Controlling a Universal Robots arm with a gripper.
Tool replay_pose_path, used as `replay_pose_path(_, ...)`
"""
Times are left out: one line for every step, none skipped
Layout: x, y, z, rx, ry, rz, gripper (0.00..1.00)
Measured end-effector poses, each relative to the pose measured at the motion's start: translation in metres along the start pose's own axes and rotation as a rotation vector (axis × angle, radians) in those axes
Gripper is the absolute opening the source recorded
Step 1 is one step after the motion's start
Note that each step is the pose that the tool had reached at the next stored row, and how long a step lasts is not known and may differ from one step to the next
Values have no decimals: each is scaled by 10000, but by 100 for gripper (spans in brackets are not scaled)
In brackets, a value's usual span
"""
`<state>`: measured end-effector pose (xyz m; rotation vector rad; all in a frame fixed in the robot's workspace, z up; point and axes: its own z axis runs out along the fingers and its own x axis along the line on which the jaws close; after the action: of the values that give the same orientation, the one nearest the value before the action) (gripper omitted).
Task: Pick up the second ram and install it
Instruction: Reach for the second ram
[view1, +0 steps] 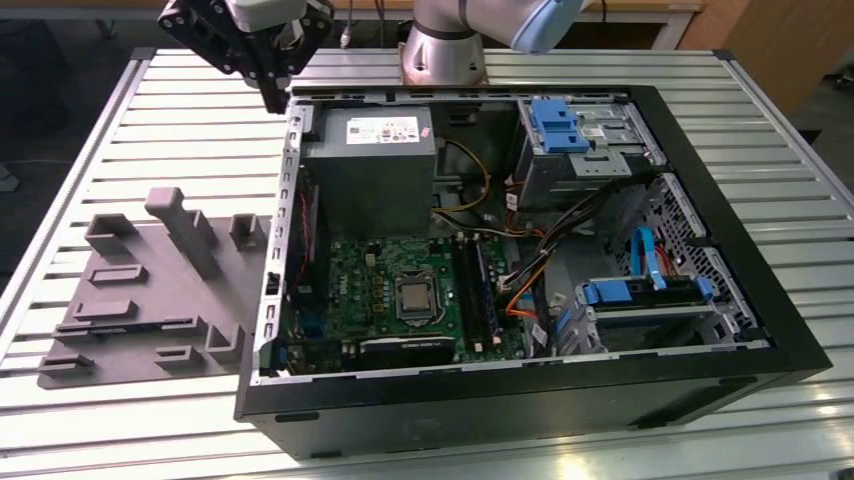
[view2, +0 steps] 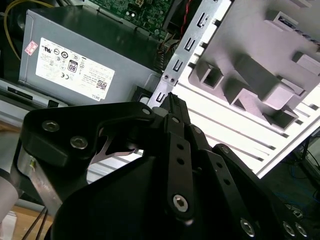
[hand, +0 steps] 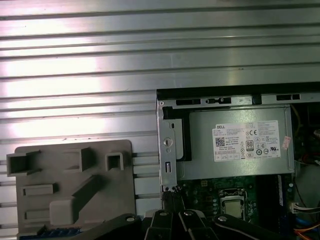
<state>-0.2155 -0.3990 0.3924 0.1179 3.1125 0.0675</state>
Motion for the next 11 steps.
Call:
replay_pose_path(5,0,0,-1,0,0,11)
replay_pose_path(10,-1,0,0,0,0,11)
replay_pose_path(15,-1,0,0,1,0,11)
replay_pose_path(20,-1,0,0,0,1,11)
replay_pose_path(26,-2,0,0,0,0,11)
replay_pose_path(32,-2,-1,0,1,1,11)
replay_pose_path(39,-3,0,0,0,0,11)
replay_pose_path(45,-3,0,0,0,1,11)
replay_pose_path(51,-4,0,-1,0,1,11)
replay_pose_path(56,-4,0,0,0,1,11)
replay_pose_path(61,-4,0,0,0,1,11)
